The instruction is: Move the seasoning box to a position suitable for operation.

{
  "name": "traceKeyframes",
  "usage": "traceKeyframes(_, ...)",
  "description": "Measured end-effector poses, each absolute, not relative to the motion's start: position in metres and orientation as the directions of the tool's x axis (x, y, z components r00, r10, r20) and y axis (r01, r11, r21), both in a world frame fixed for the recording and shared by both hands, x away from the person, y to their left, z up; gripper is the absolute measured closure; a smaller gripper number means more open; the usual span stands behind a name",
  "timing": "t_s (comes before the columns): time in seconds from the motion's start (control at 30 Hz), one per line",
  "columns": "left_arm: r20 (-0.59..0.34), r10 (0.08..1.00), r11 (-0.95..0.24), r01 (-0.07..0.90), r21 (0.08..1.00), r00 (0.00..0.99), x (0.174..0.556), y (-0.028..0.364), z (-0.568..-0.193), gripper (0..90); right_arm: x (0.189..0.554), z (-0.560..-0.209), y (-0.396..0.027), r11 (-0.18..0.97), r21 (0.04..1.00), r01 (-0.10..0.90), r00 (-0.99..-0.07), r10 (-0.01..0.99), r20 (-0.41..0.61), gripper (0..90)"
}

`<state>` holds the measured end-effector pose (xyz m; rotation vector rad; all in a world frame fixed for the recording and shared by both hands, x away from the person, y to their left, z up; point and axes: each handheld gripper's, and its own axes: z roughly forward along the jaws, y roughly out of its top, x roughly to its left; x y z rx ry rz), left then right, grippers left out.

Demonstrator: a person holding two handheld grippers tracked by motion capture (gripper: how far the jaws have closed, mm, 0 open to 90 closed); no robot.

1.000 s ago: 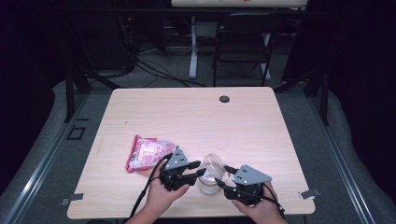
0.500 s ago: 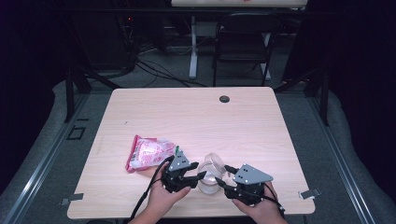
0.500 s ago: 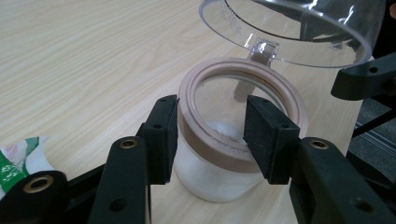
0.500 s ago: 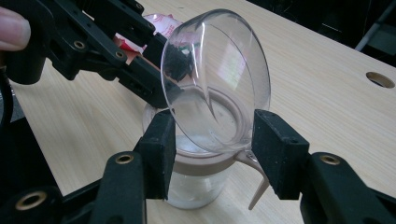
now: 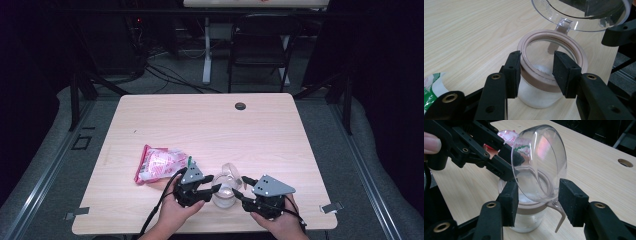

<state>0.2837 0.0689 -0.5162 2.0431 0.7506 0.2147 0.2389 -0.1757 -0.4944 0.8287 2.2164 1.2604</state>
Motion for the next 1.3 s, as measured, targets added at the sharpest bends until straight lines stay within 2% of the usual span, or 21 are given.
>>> traceKeyframes(0.33, -0.128, 0.585, -0.397, 0.42, 0.816, 0.801, 0.284, 0.069, -0.516, 58.4, 0.239, -0.492, -0.182, 0.364, 0.887, 0.285, -0.704, 0.707, -0.064, 54.5)
traceKeyframes(0.47, -0.13, 0.586, -0.397, 0.423, 0.814, 0.8, 0.283, 0.069, -0.516, 58.4, 0.239, -0.49, -0.189, 0.344, 0.888, 0.304, -0.701, 0.712, -0.036, 59.7)
traceKeyframes(0.77, -0.128, 0.588, -0.394, 0.42, 0.818, 0.799, 0.283, 0.069, -0.516, 58.4, 0.242, -0.488, -0.199, 0.324, 0.889, 0.324, -0.686, 0.728, -0.015, 60.9)
traceKeyframes(1.03, -0.13, 0.588, -0.392, 0.421, 0.818, 0.798, 0.283, 0.069, -0.516, 58.5, 0.244, -0.489, -0.205, 0.308, 0.891, 0.334, -0.677, 0.736, 0.0, 59.8)
traceKeyframes(1.13, -0.13, 0.589, -0.391, 0.422, 0.818, 0.797, 0.283, 0.069, -0.516, 58.6, 0.246, -0.491, -0.205, 0.304, 0.891, 0.338, -0.672, 0.741, 0.002, 57.2)
traceKeyframes(1.17, -0.13, 0.59, -0.39, 0.423, 0.818, 0.797, 0.282, 0.069, -0.516, 58.7, 0.247, -0.493, -0.205, 0.306, 0.888, 0.343, -0.673, 0.74, 0.005, 52.9)
traceKeyframes(1.3, -0.13, 0.59, -0.389, 0.421, 0.819, 0.797, 0.283, 0.069, -0.517, 58.7, 0.249, -0.498, -0.202, 0.312, 0.883, 0.351, -0.674, 0.739, 0.006, 52.1)
